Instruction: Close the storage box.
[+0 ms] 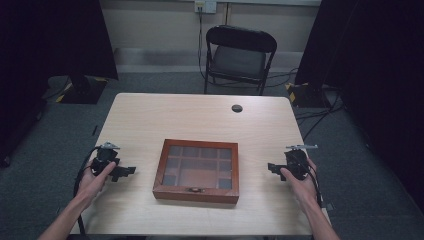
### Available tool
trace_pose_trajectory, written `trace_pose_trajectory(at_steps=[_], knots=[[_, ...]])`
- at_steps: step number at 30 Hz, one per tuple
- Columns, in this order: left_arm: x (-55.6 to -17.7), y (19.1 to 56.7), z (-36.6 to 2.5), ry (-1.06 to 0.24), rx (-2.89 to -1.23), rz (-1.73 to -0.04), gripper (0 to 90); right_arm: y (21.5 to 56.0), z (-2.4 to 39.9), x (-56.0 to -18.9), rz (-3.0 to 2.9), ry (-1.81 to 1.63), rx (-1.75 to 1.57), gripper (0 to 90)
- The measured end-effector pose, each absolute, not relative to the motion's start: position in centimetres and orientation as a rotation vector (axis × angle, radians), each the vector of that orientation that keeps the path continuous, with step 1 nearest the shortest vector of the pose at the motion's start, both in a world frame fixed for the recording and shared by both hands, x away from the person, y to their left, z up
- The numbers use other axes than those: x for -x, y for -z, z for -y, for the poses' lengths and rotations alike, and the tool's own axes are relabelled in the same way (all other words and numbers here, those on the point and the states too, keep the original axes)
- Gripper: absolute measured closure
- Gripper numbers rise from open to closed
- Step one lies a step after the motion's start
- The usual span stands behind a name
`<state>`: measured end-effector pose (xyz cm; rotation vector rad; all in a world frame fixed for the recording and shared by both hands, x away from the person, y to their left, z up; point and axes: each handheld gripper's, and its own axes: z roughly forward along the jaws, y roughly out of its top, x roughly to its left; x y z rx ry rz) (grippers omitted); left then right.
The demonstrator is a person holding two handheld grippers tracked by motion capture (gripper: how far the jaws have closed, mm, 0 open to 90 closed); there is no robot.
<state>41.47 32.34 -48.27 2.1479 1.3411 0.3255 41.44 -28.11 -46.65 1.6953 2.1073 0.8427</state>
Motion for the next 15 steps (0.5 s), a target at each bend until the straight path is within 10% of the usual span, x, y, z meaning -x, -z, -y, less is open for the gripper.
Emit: trace_pose_trajectory(at_steps=[15], knots=[[-41.3,50.1,-30.8,-0.531,-2.034,-1.346,0.0,49.8,26.5,-40.7,-1.982,-0.761,-1.618,0.0]])
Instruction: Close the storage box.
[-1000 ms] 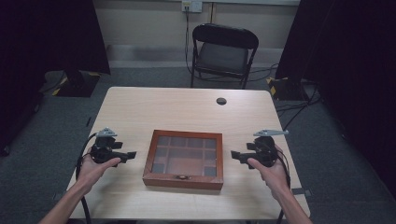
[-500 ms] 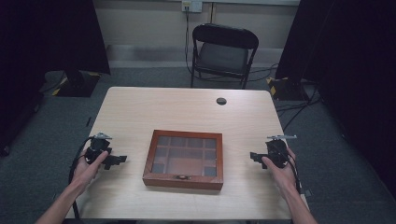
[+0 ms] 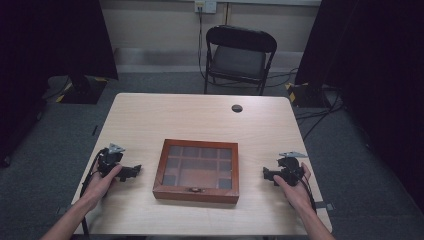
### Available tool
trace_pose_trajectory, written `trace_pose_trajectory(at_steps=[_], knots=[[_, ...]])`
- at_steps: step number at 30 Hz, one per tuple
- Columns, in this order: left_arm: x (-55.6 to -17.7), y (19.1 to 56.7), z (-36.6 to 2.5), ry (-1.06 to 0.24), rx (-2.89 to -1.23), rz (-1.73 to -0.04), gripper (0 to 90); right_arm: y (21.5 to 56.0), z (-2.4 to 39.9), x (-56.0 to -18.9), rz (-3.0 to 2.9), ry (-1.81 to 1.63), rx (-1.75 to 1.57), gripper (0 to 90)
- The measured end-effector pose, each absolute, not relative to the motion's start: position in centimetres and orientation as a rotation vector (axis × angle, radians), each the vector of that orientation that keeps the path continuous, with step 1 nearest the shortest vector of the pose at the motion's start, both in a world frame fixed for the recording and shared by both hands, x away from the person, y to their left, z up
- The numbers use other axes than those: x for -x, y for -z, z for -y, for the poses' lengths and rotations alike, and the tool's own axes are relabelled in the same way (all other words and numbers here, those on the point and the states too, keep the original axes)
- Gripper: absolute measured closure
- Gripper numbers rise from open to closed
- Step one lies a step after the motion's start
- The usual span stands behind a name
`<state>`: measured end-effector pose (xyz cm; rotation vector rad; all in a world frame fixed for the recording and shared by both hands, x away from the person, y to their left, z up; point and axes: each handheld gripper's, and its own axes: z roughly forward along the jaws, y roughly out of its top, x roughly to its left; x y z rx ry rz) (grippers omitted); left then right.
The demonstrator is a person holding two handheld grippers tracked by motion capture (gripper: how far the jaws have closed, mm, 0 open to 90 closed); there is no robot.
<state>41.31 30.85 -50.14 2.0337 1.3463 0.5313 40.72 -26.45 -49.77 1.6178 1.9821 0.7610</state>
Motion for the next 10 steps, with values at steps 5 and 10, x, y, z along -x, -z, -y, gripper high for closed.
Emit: trace_pose_trajectory(at_steps=[5,10], knots=[[-41.31,50.34,-30.97,-0.545,-2.021,-1.318,0.0,50.13,26.25,-40.49,-1.935,-0.795,-1.603,0.0],[-41.31,50.34,-31.00,-0.545,-2.025,-1.316,0.0,50.14,26.11,-40.38,-1.920,-0.789,-1.617,0.0]])
